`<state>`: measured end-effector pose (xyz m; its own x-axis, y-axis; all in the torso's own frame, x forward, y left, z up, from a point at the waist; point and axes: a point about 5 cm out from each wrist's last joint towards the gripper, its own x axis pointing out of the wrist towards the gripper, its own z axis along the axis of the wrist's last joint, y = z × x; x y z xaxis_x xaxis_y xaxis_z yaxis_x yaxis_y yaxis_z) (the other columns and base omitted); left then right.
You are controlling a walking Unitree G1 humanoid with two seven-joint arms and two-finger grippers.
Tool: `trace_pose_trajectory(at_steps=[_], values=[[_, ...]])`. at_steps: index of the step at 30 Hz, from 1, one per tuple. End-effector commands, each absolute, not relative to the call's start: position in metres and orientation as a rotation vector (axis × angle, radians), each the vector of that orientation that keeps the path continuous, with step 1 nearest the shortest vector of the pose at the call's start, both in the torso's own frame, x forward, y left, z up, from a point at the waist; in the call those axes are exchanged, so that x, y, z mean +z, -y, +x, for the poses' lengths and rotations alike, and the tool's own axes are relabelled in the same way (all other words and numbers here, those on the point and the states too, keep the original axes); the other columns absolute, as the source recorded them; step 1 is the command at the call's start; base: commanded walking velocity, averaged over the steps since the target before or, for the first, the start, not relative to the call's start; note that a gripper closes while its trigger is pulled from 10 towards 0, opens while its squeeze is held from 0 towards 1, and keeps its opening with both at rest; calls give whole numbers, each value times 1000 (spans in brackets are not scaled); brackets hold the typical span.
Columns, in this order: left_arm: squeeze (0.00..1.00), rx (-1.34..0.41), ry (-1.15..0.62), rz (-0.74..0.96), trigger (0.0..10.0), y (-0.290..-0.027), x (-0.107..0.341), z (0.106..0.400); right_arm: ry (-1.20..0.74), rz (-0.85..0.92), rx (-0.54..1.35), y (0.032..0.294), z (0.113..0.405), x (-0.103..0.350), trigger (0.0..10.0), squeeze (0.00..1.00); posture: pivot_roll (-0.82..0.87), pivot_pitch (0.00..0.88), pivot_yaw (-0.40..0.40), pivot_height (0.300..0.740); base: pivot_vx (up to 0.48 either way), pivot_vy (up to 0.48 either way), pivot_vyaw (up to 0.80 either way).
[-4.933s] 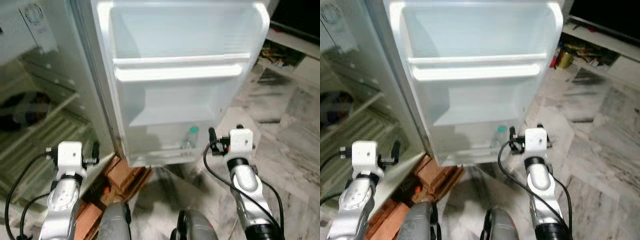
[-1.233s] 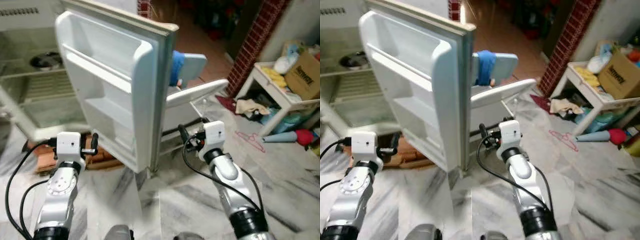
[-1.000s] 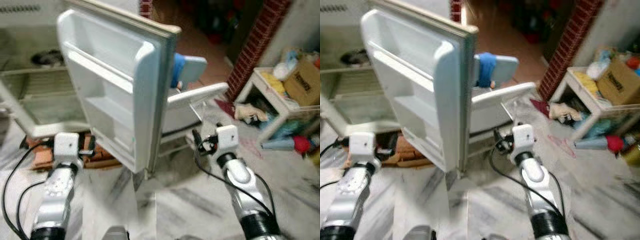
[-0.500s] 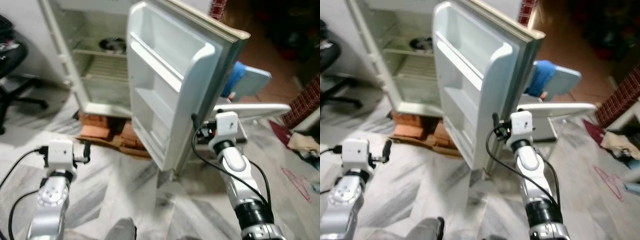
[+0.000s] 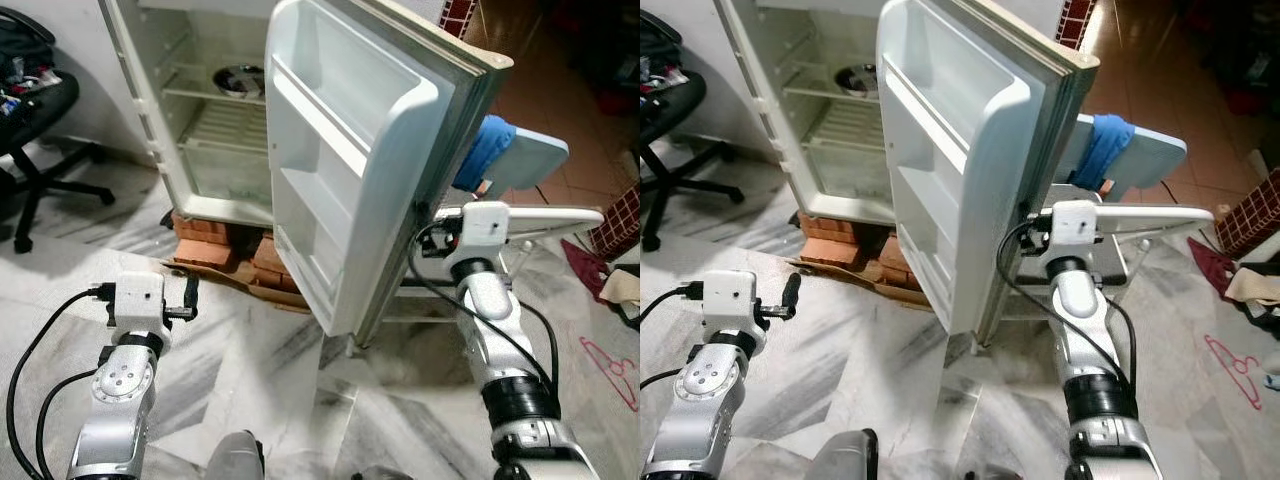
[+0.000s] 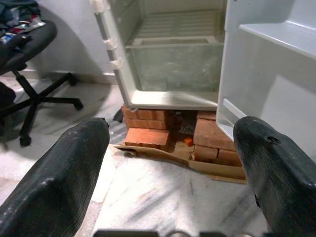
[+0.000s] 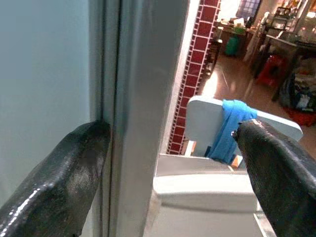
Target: Restocking fridge
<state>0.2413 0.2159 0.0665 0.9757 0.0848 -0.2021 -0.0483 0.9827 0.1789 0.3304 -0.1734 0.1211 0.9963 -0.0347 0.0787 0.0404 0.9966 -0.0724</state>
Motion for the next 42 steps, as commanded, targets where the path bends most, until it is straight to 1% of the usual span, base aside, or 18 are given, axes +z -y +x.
trace_pose_trajectory(at_steps=[1,7,8,9,11,14,16,19,20,22,25,27,30,31,34,36,39,42], values=[[0,61,-212,182,10000,-212,67,238,88,-43,-50,172,335,127,10000,0,123,85,-75,740,0,0,0],[0,33,-235,157,10000,-208,63,237,89,17,-16,164,342,131,10000,0,120,78,-74,740,0,0,0],[0,23,-234,154,10000,-206,63,238,97,97,47,154,345,136,10000,0,123,73,-77,740,0,0,0],[0,13,-229,150,10000,-203,63,239,108,243,206,135,347,145,10000,0,124,69,-79,740,0,0,0],[0,10,-228,148,10000,-203,63,240,107,364,417,113,341,154,10000,0,124,68,-79,740,0,0,0],[0,5,-234,138,10000,-202,62,240,87,430,686,96,323,159,10000,0,122,62,-83,740,0,0,0],[0,13,-244,126,10000,-204,61,240,59,381,743,98,316,150,10000,0,121,57,-86,740,0,0,0],[0,13,-249,123,10000,-203,61,238,30,325,679,109,319,137,10000,0,127,56,-88,740,0,0,0],[0,14,-247,125,10000,-203,61,237,15,337,616,117,321,132,10000,0,128,51,-89,740,0,0,0],[0,19,-244,124,10000,-203,61,236,6,236,474,129,326,121,10000,0,125,45,-89,740,0,0,0],[0,20,-240,122,10000,-202,61,235,-11,204,425,133,325,114,10000,0,124,40,-89,740,0,0,0],[0,26,-228,117,10000,-202,63,236,-18,145,353,140,323,107,10000,0,121,34,-87,740,0,0,0],[0,25,-219,115,10000,-202,65,238,-57,162,309,148,311,96,10000,0,116,29,-87,740,0,0,0],[0,25,-219,115,10000,-202,65,238,-57,162,309,148,311,96,10000,0,116,29,-87,740,0,0,0],[0,14,-221,140,10000,-202,65,238,-97,136,308,145,296,88,10000,0,104,24,-83,740,0,0,0],[0,9,-224,132,10000,-203,64,237,-146,138,302,142,282,78,10000,0,96,22,-78,740,0,480,0],[0,-10,-197,134,10000,-200,67,238,-129,155,277,144,276,76,10000,0,91,27,-74,740,0,480,0],[0,18,-179,116,10000,-201,70,242,-134,175,209,151,276,72,10000,0,86,35,-74,740,0,475,0]])
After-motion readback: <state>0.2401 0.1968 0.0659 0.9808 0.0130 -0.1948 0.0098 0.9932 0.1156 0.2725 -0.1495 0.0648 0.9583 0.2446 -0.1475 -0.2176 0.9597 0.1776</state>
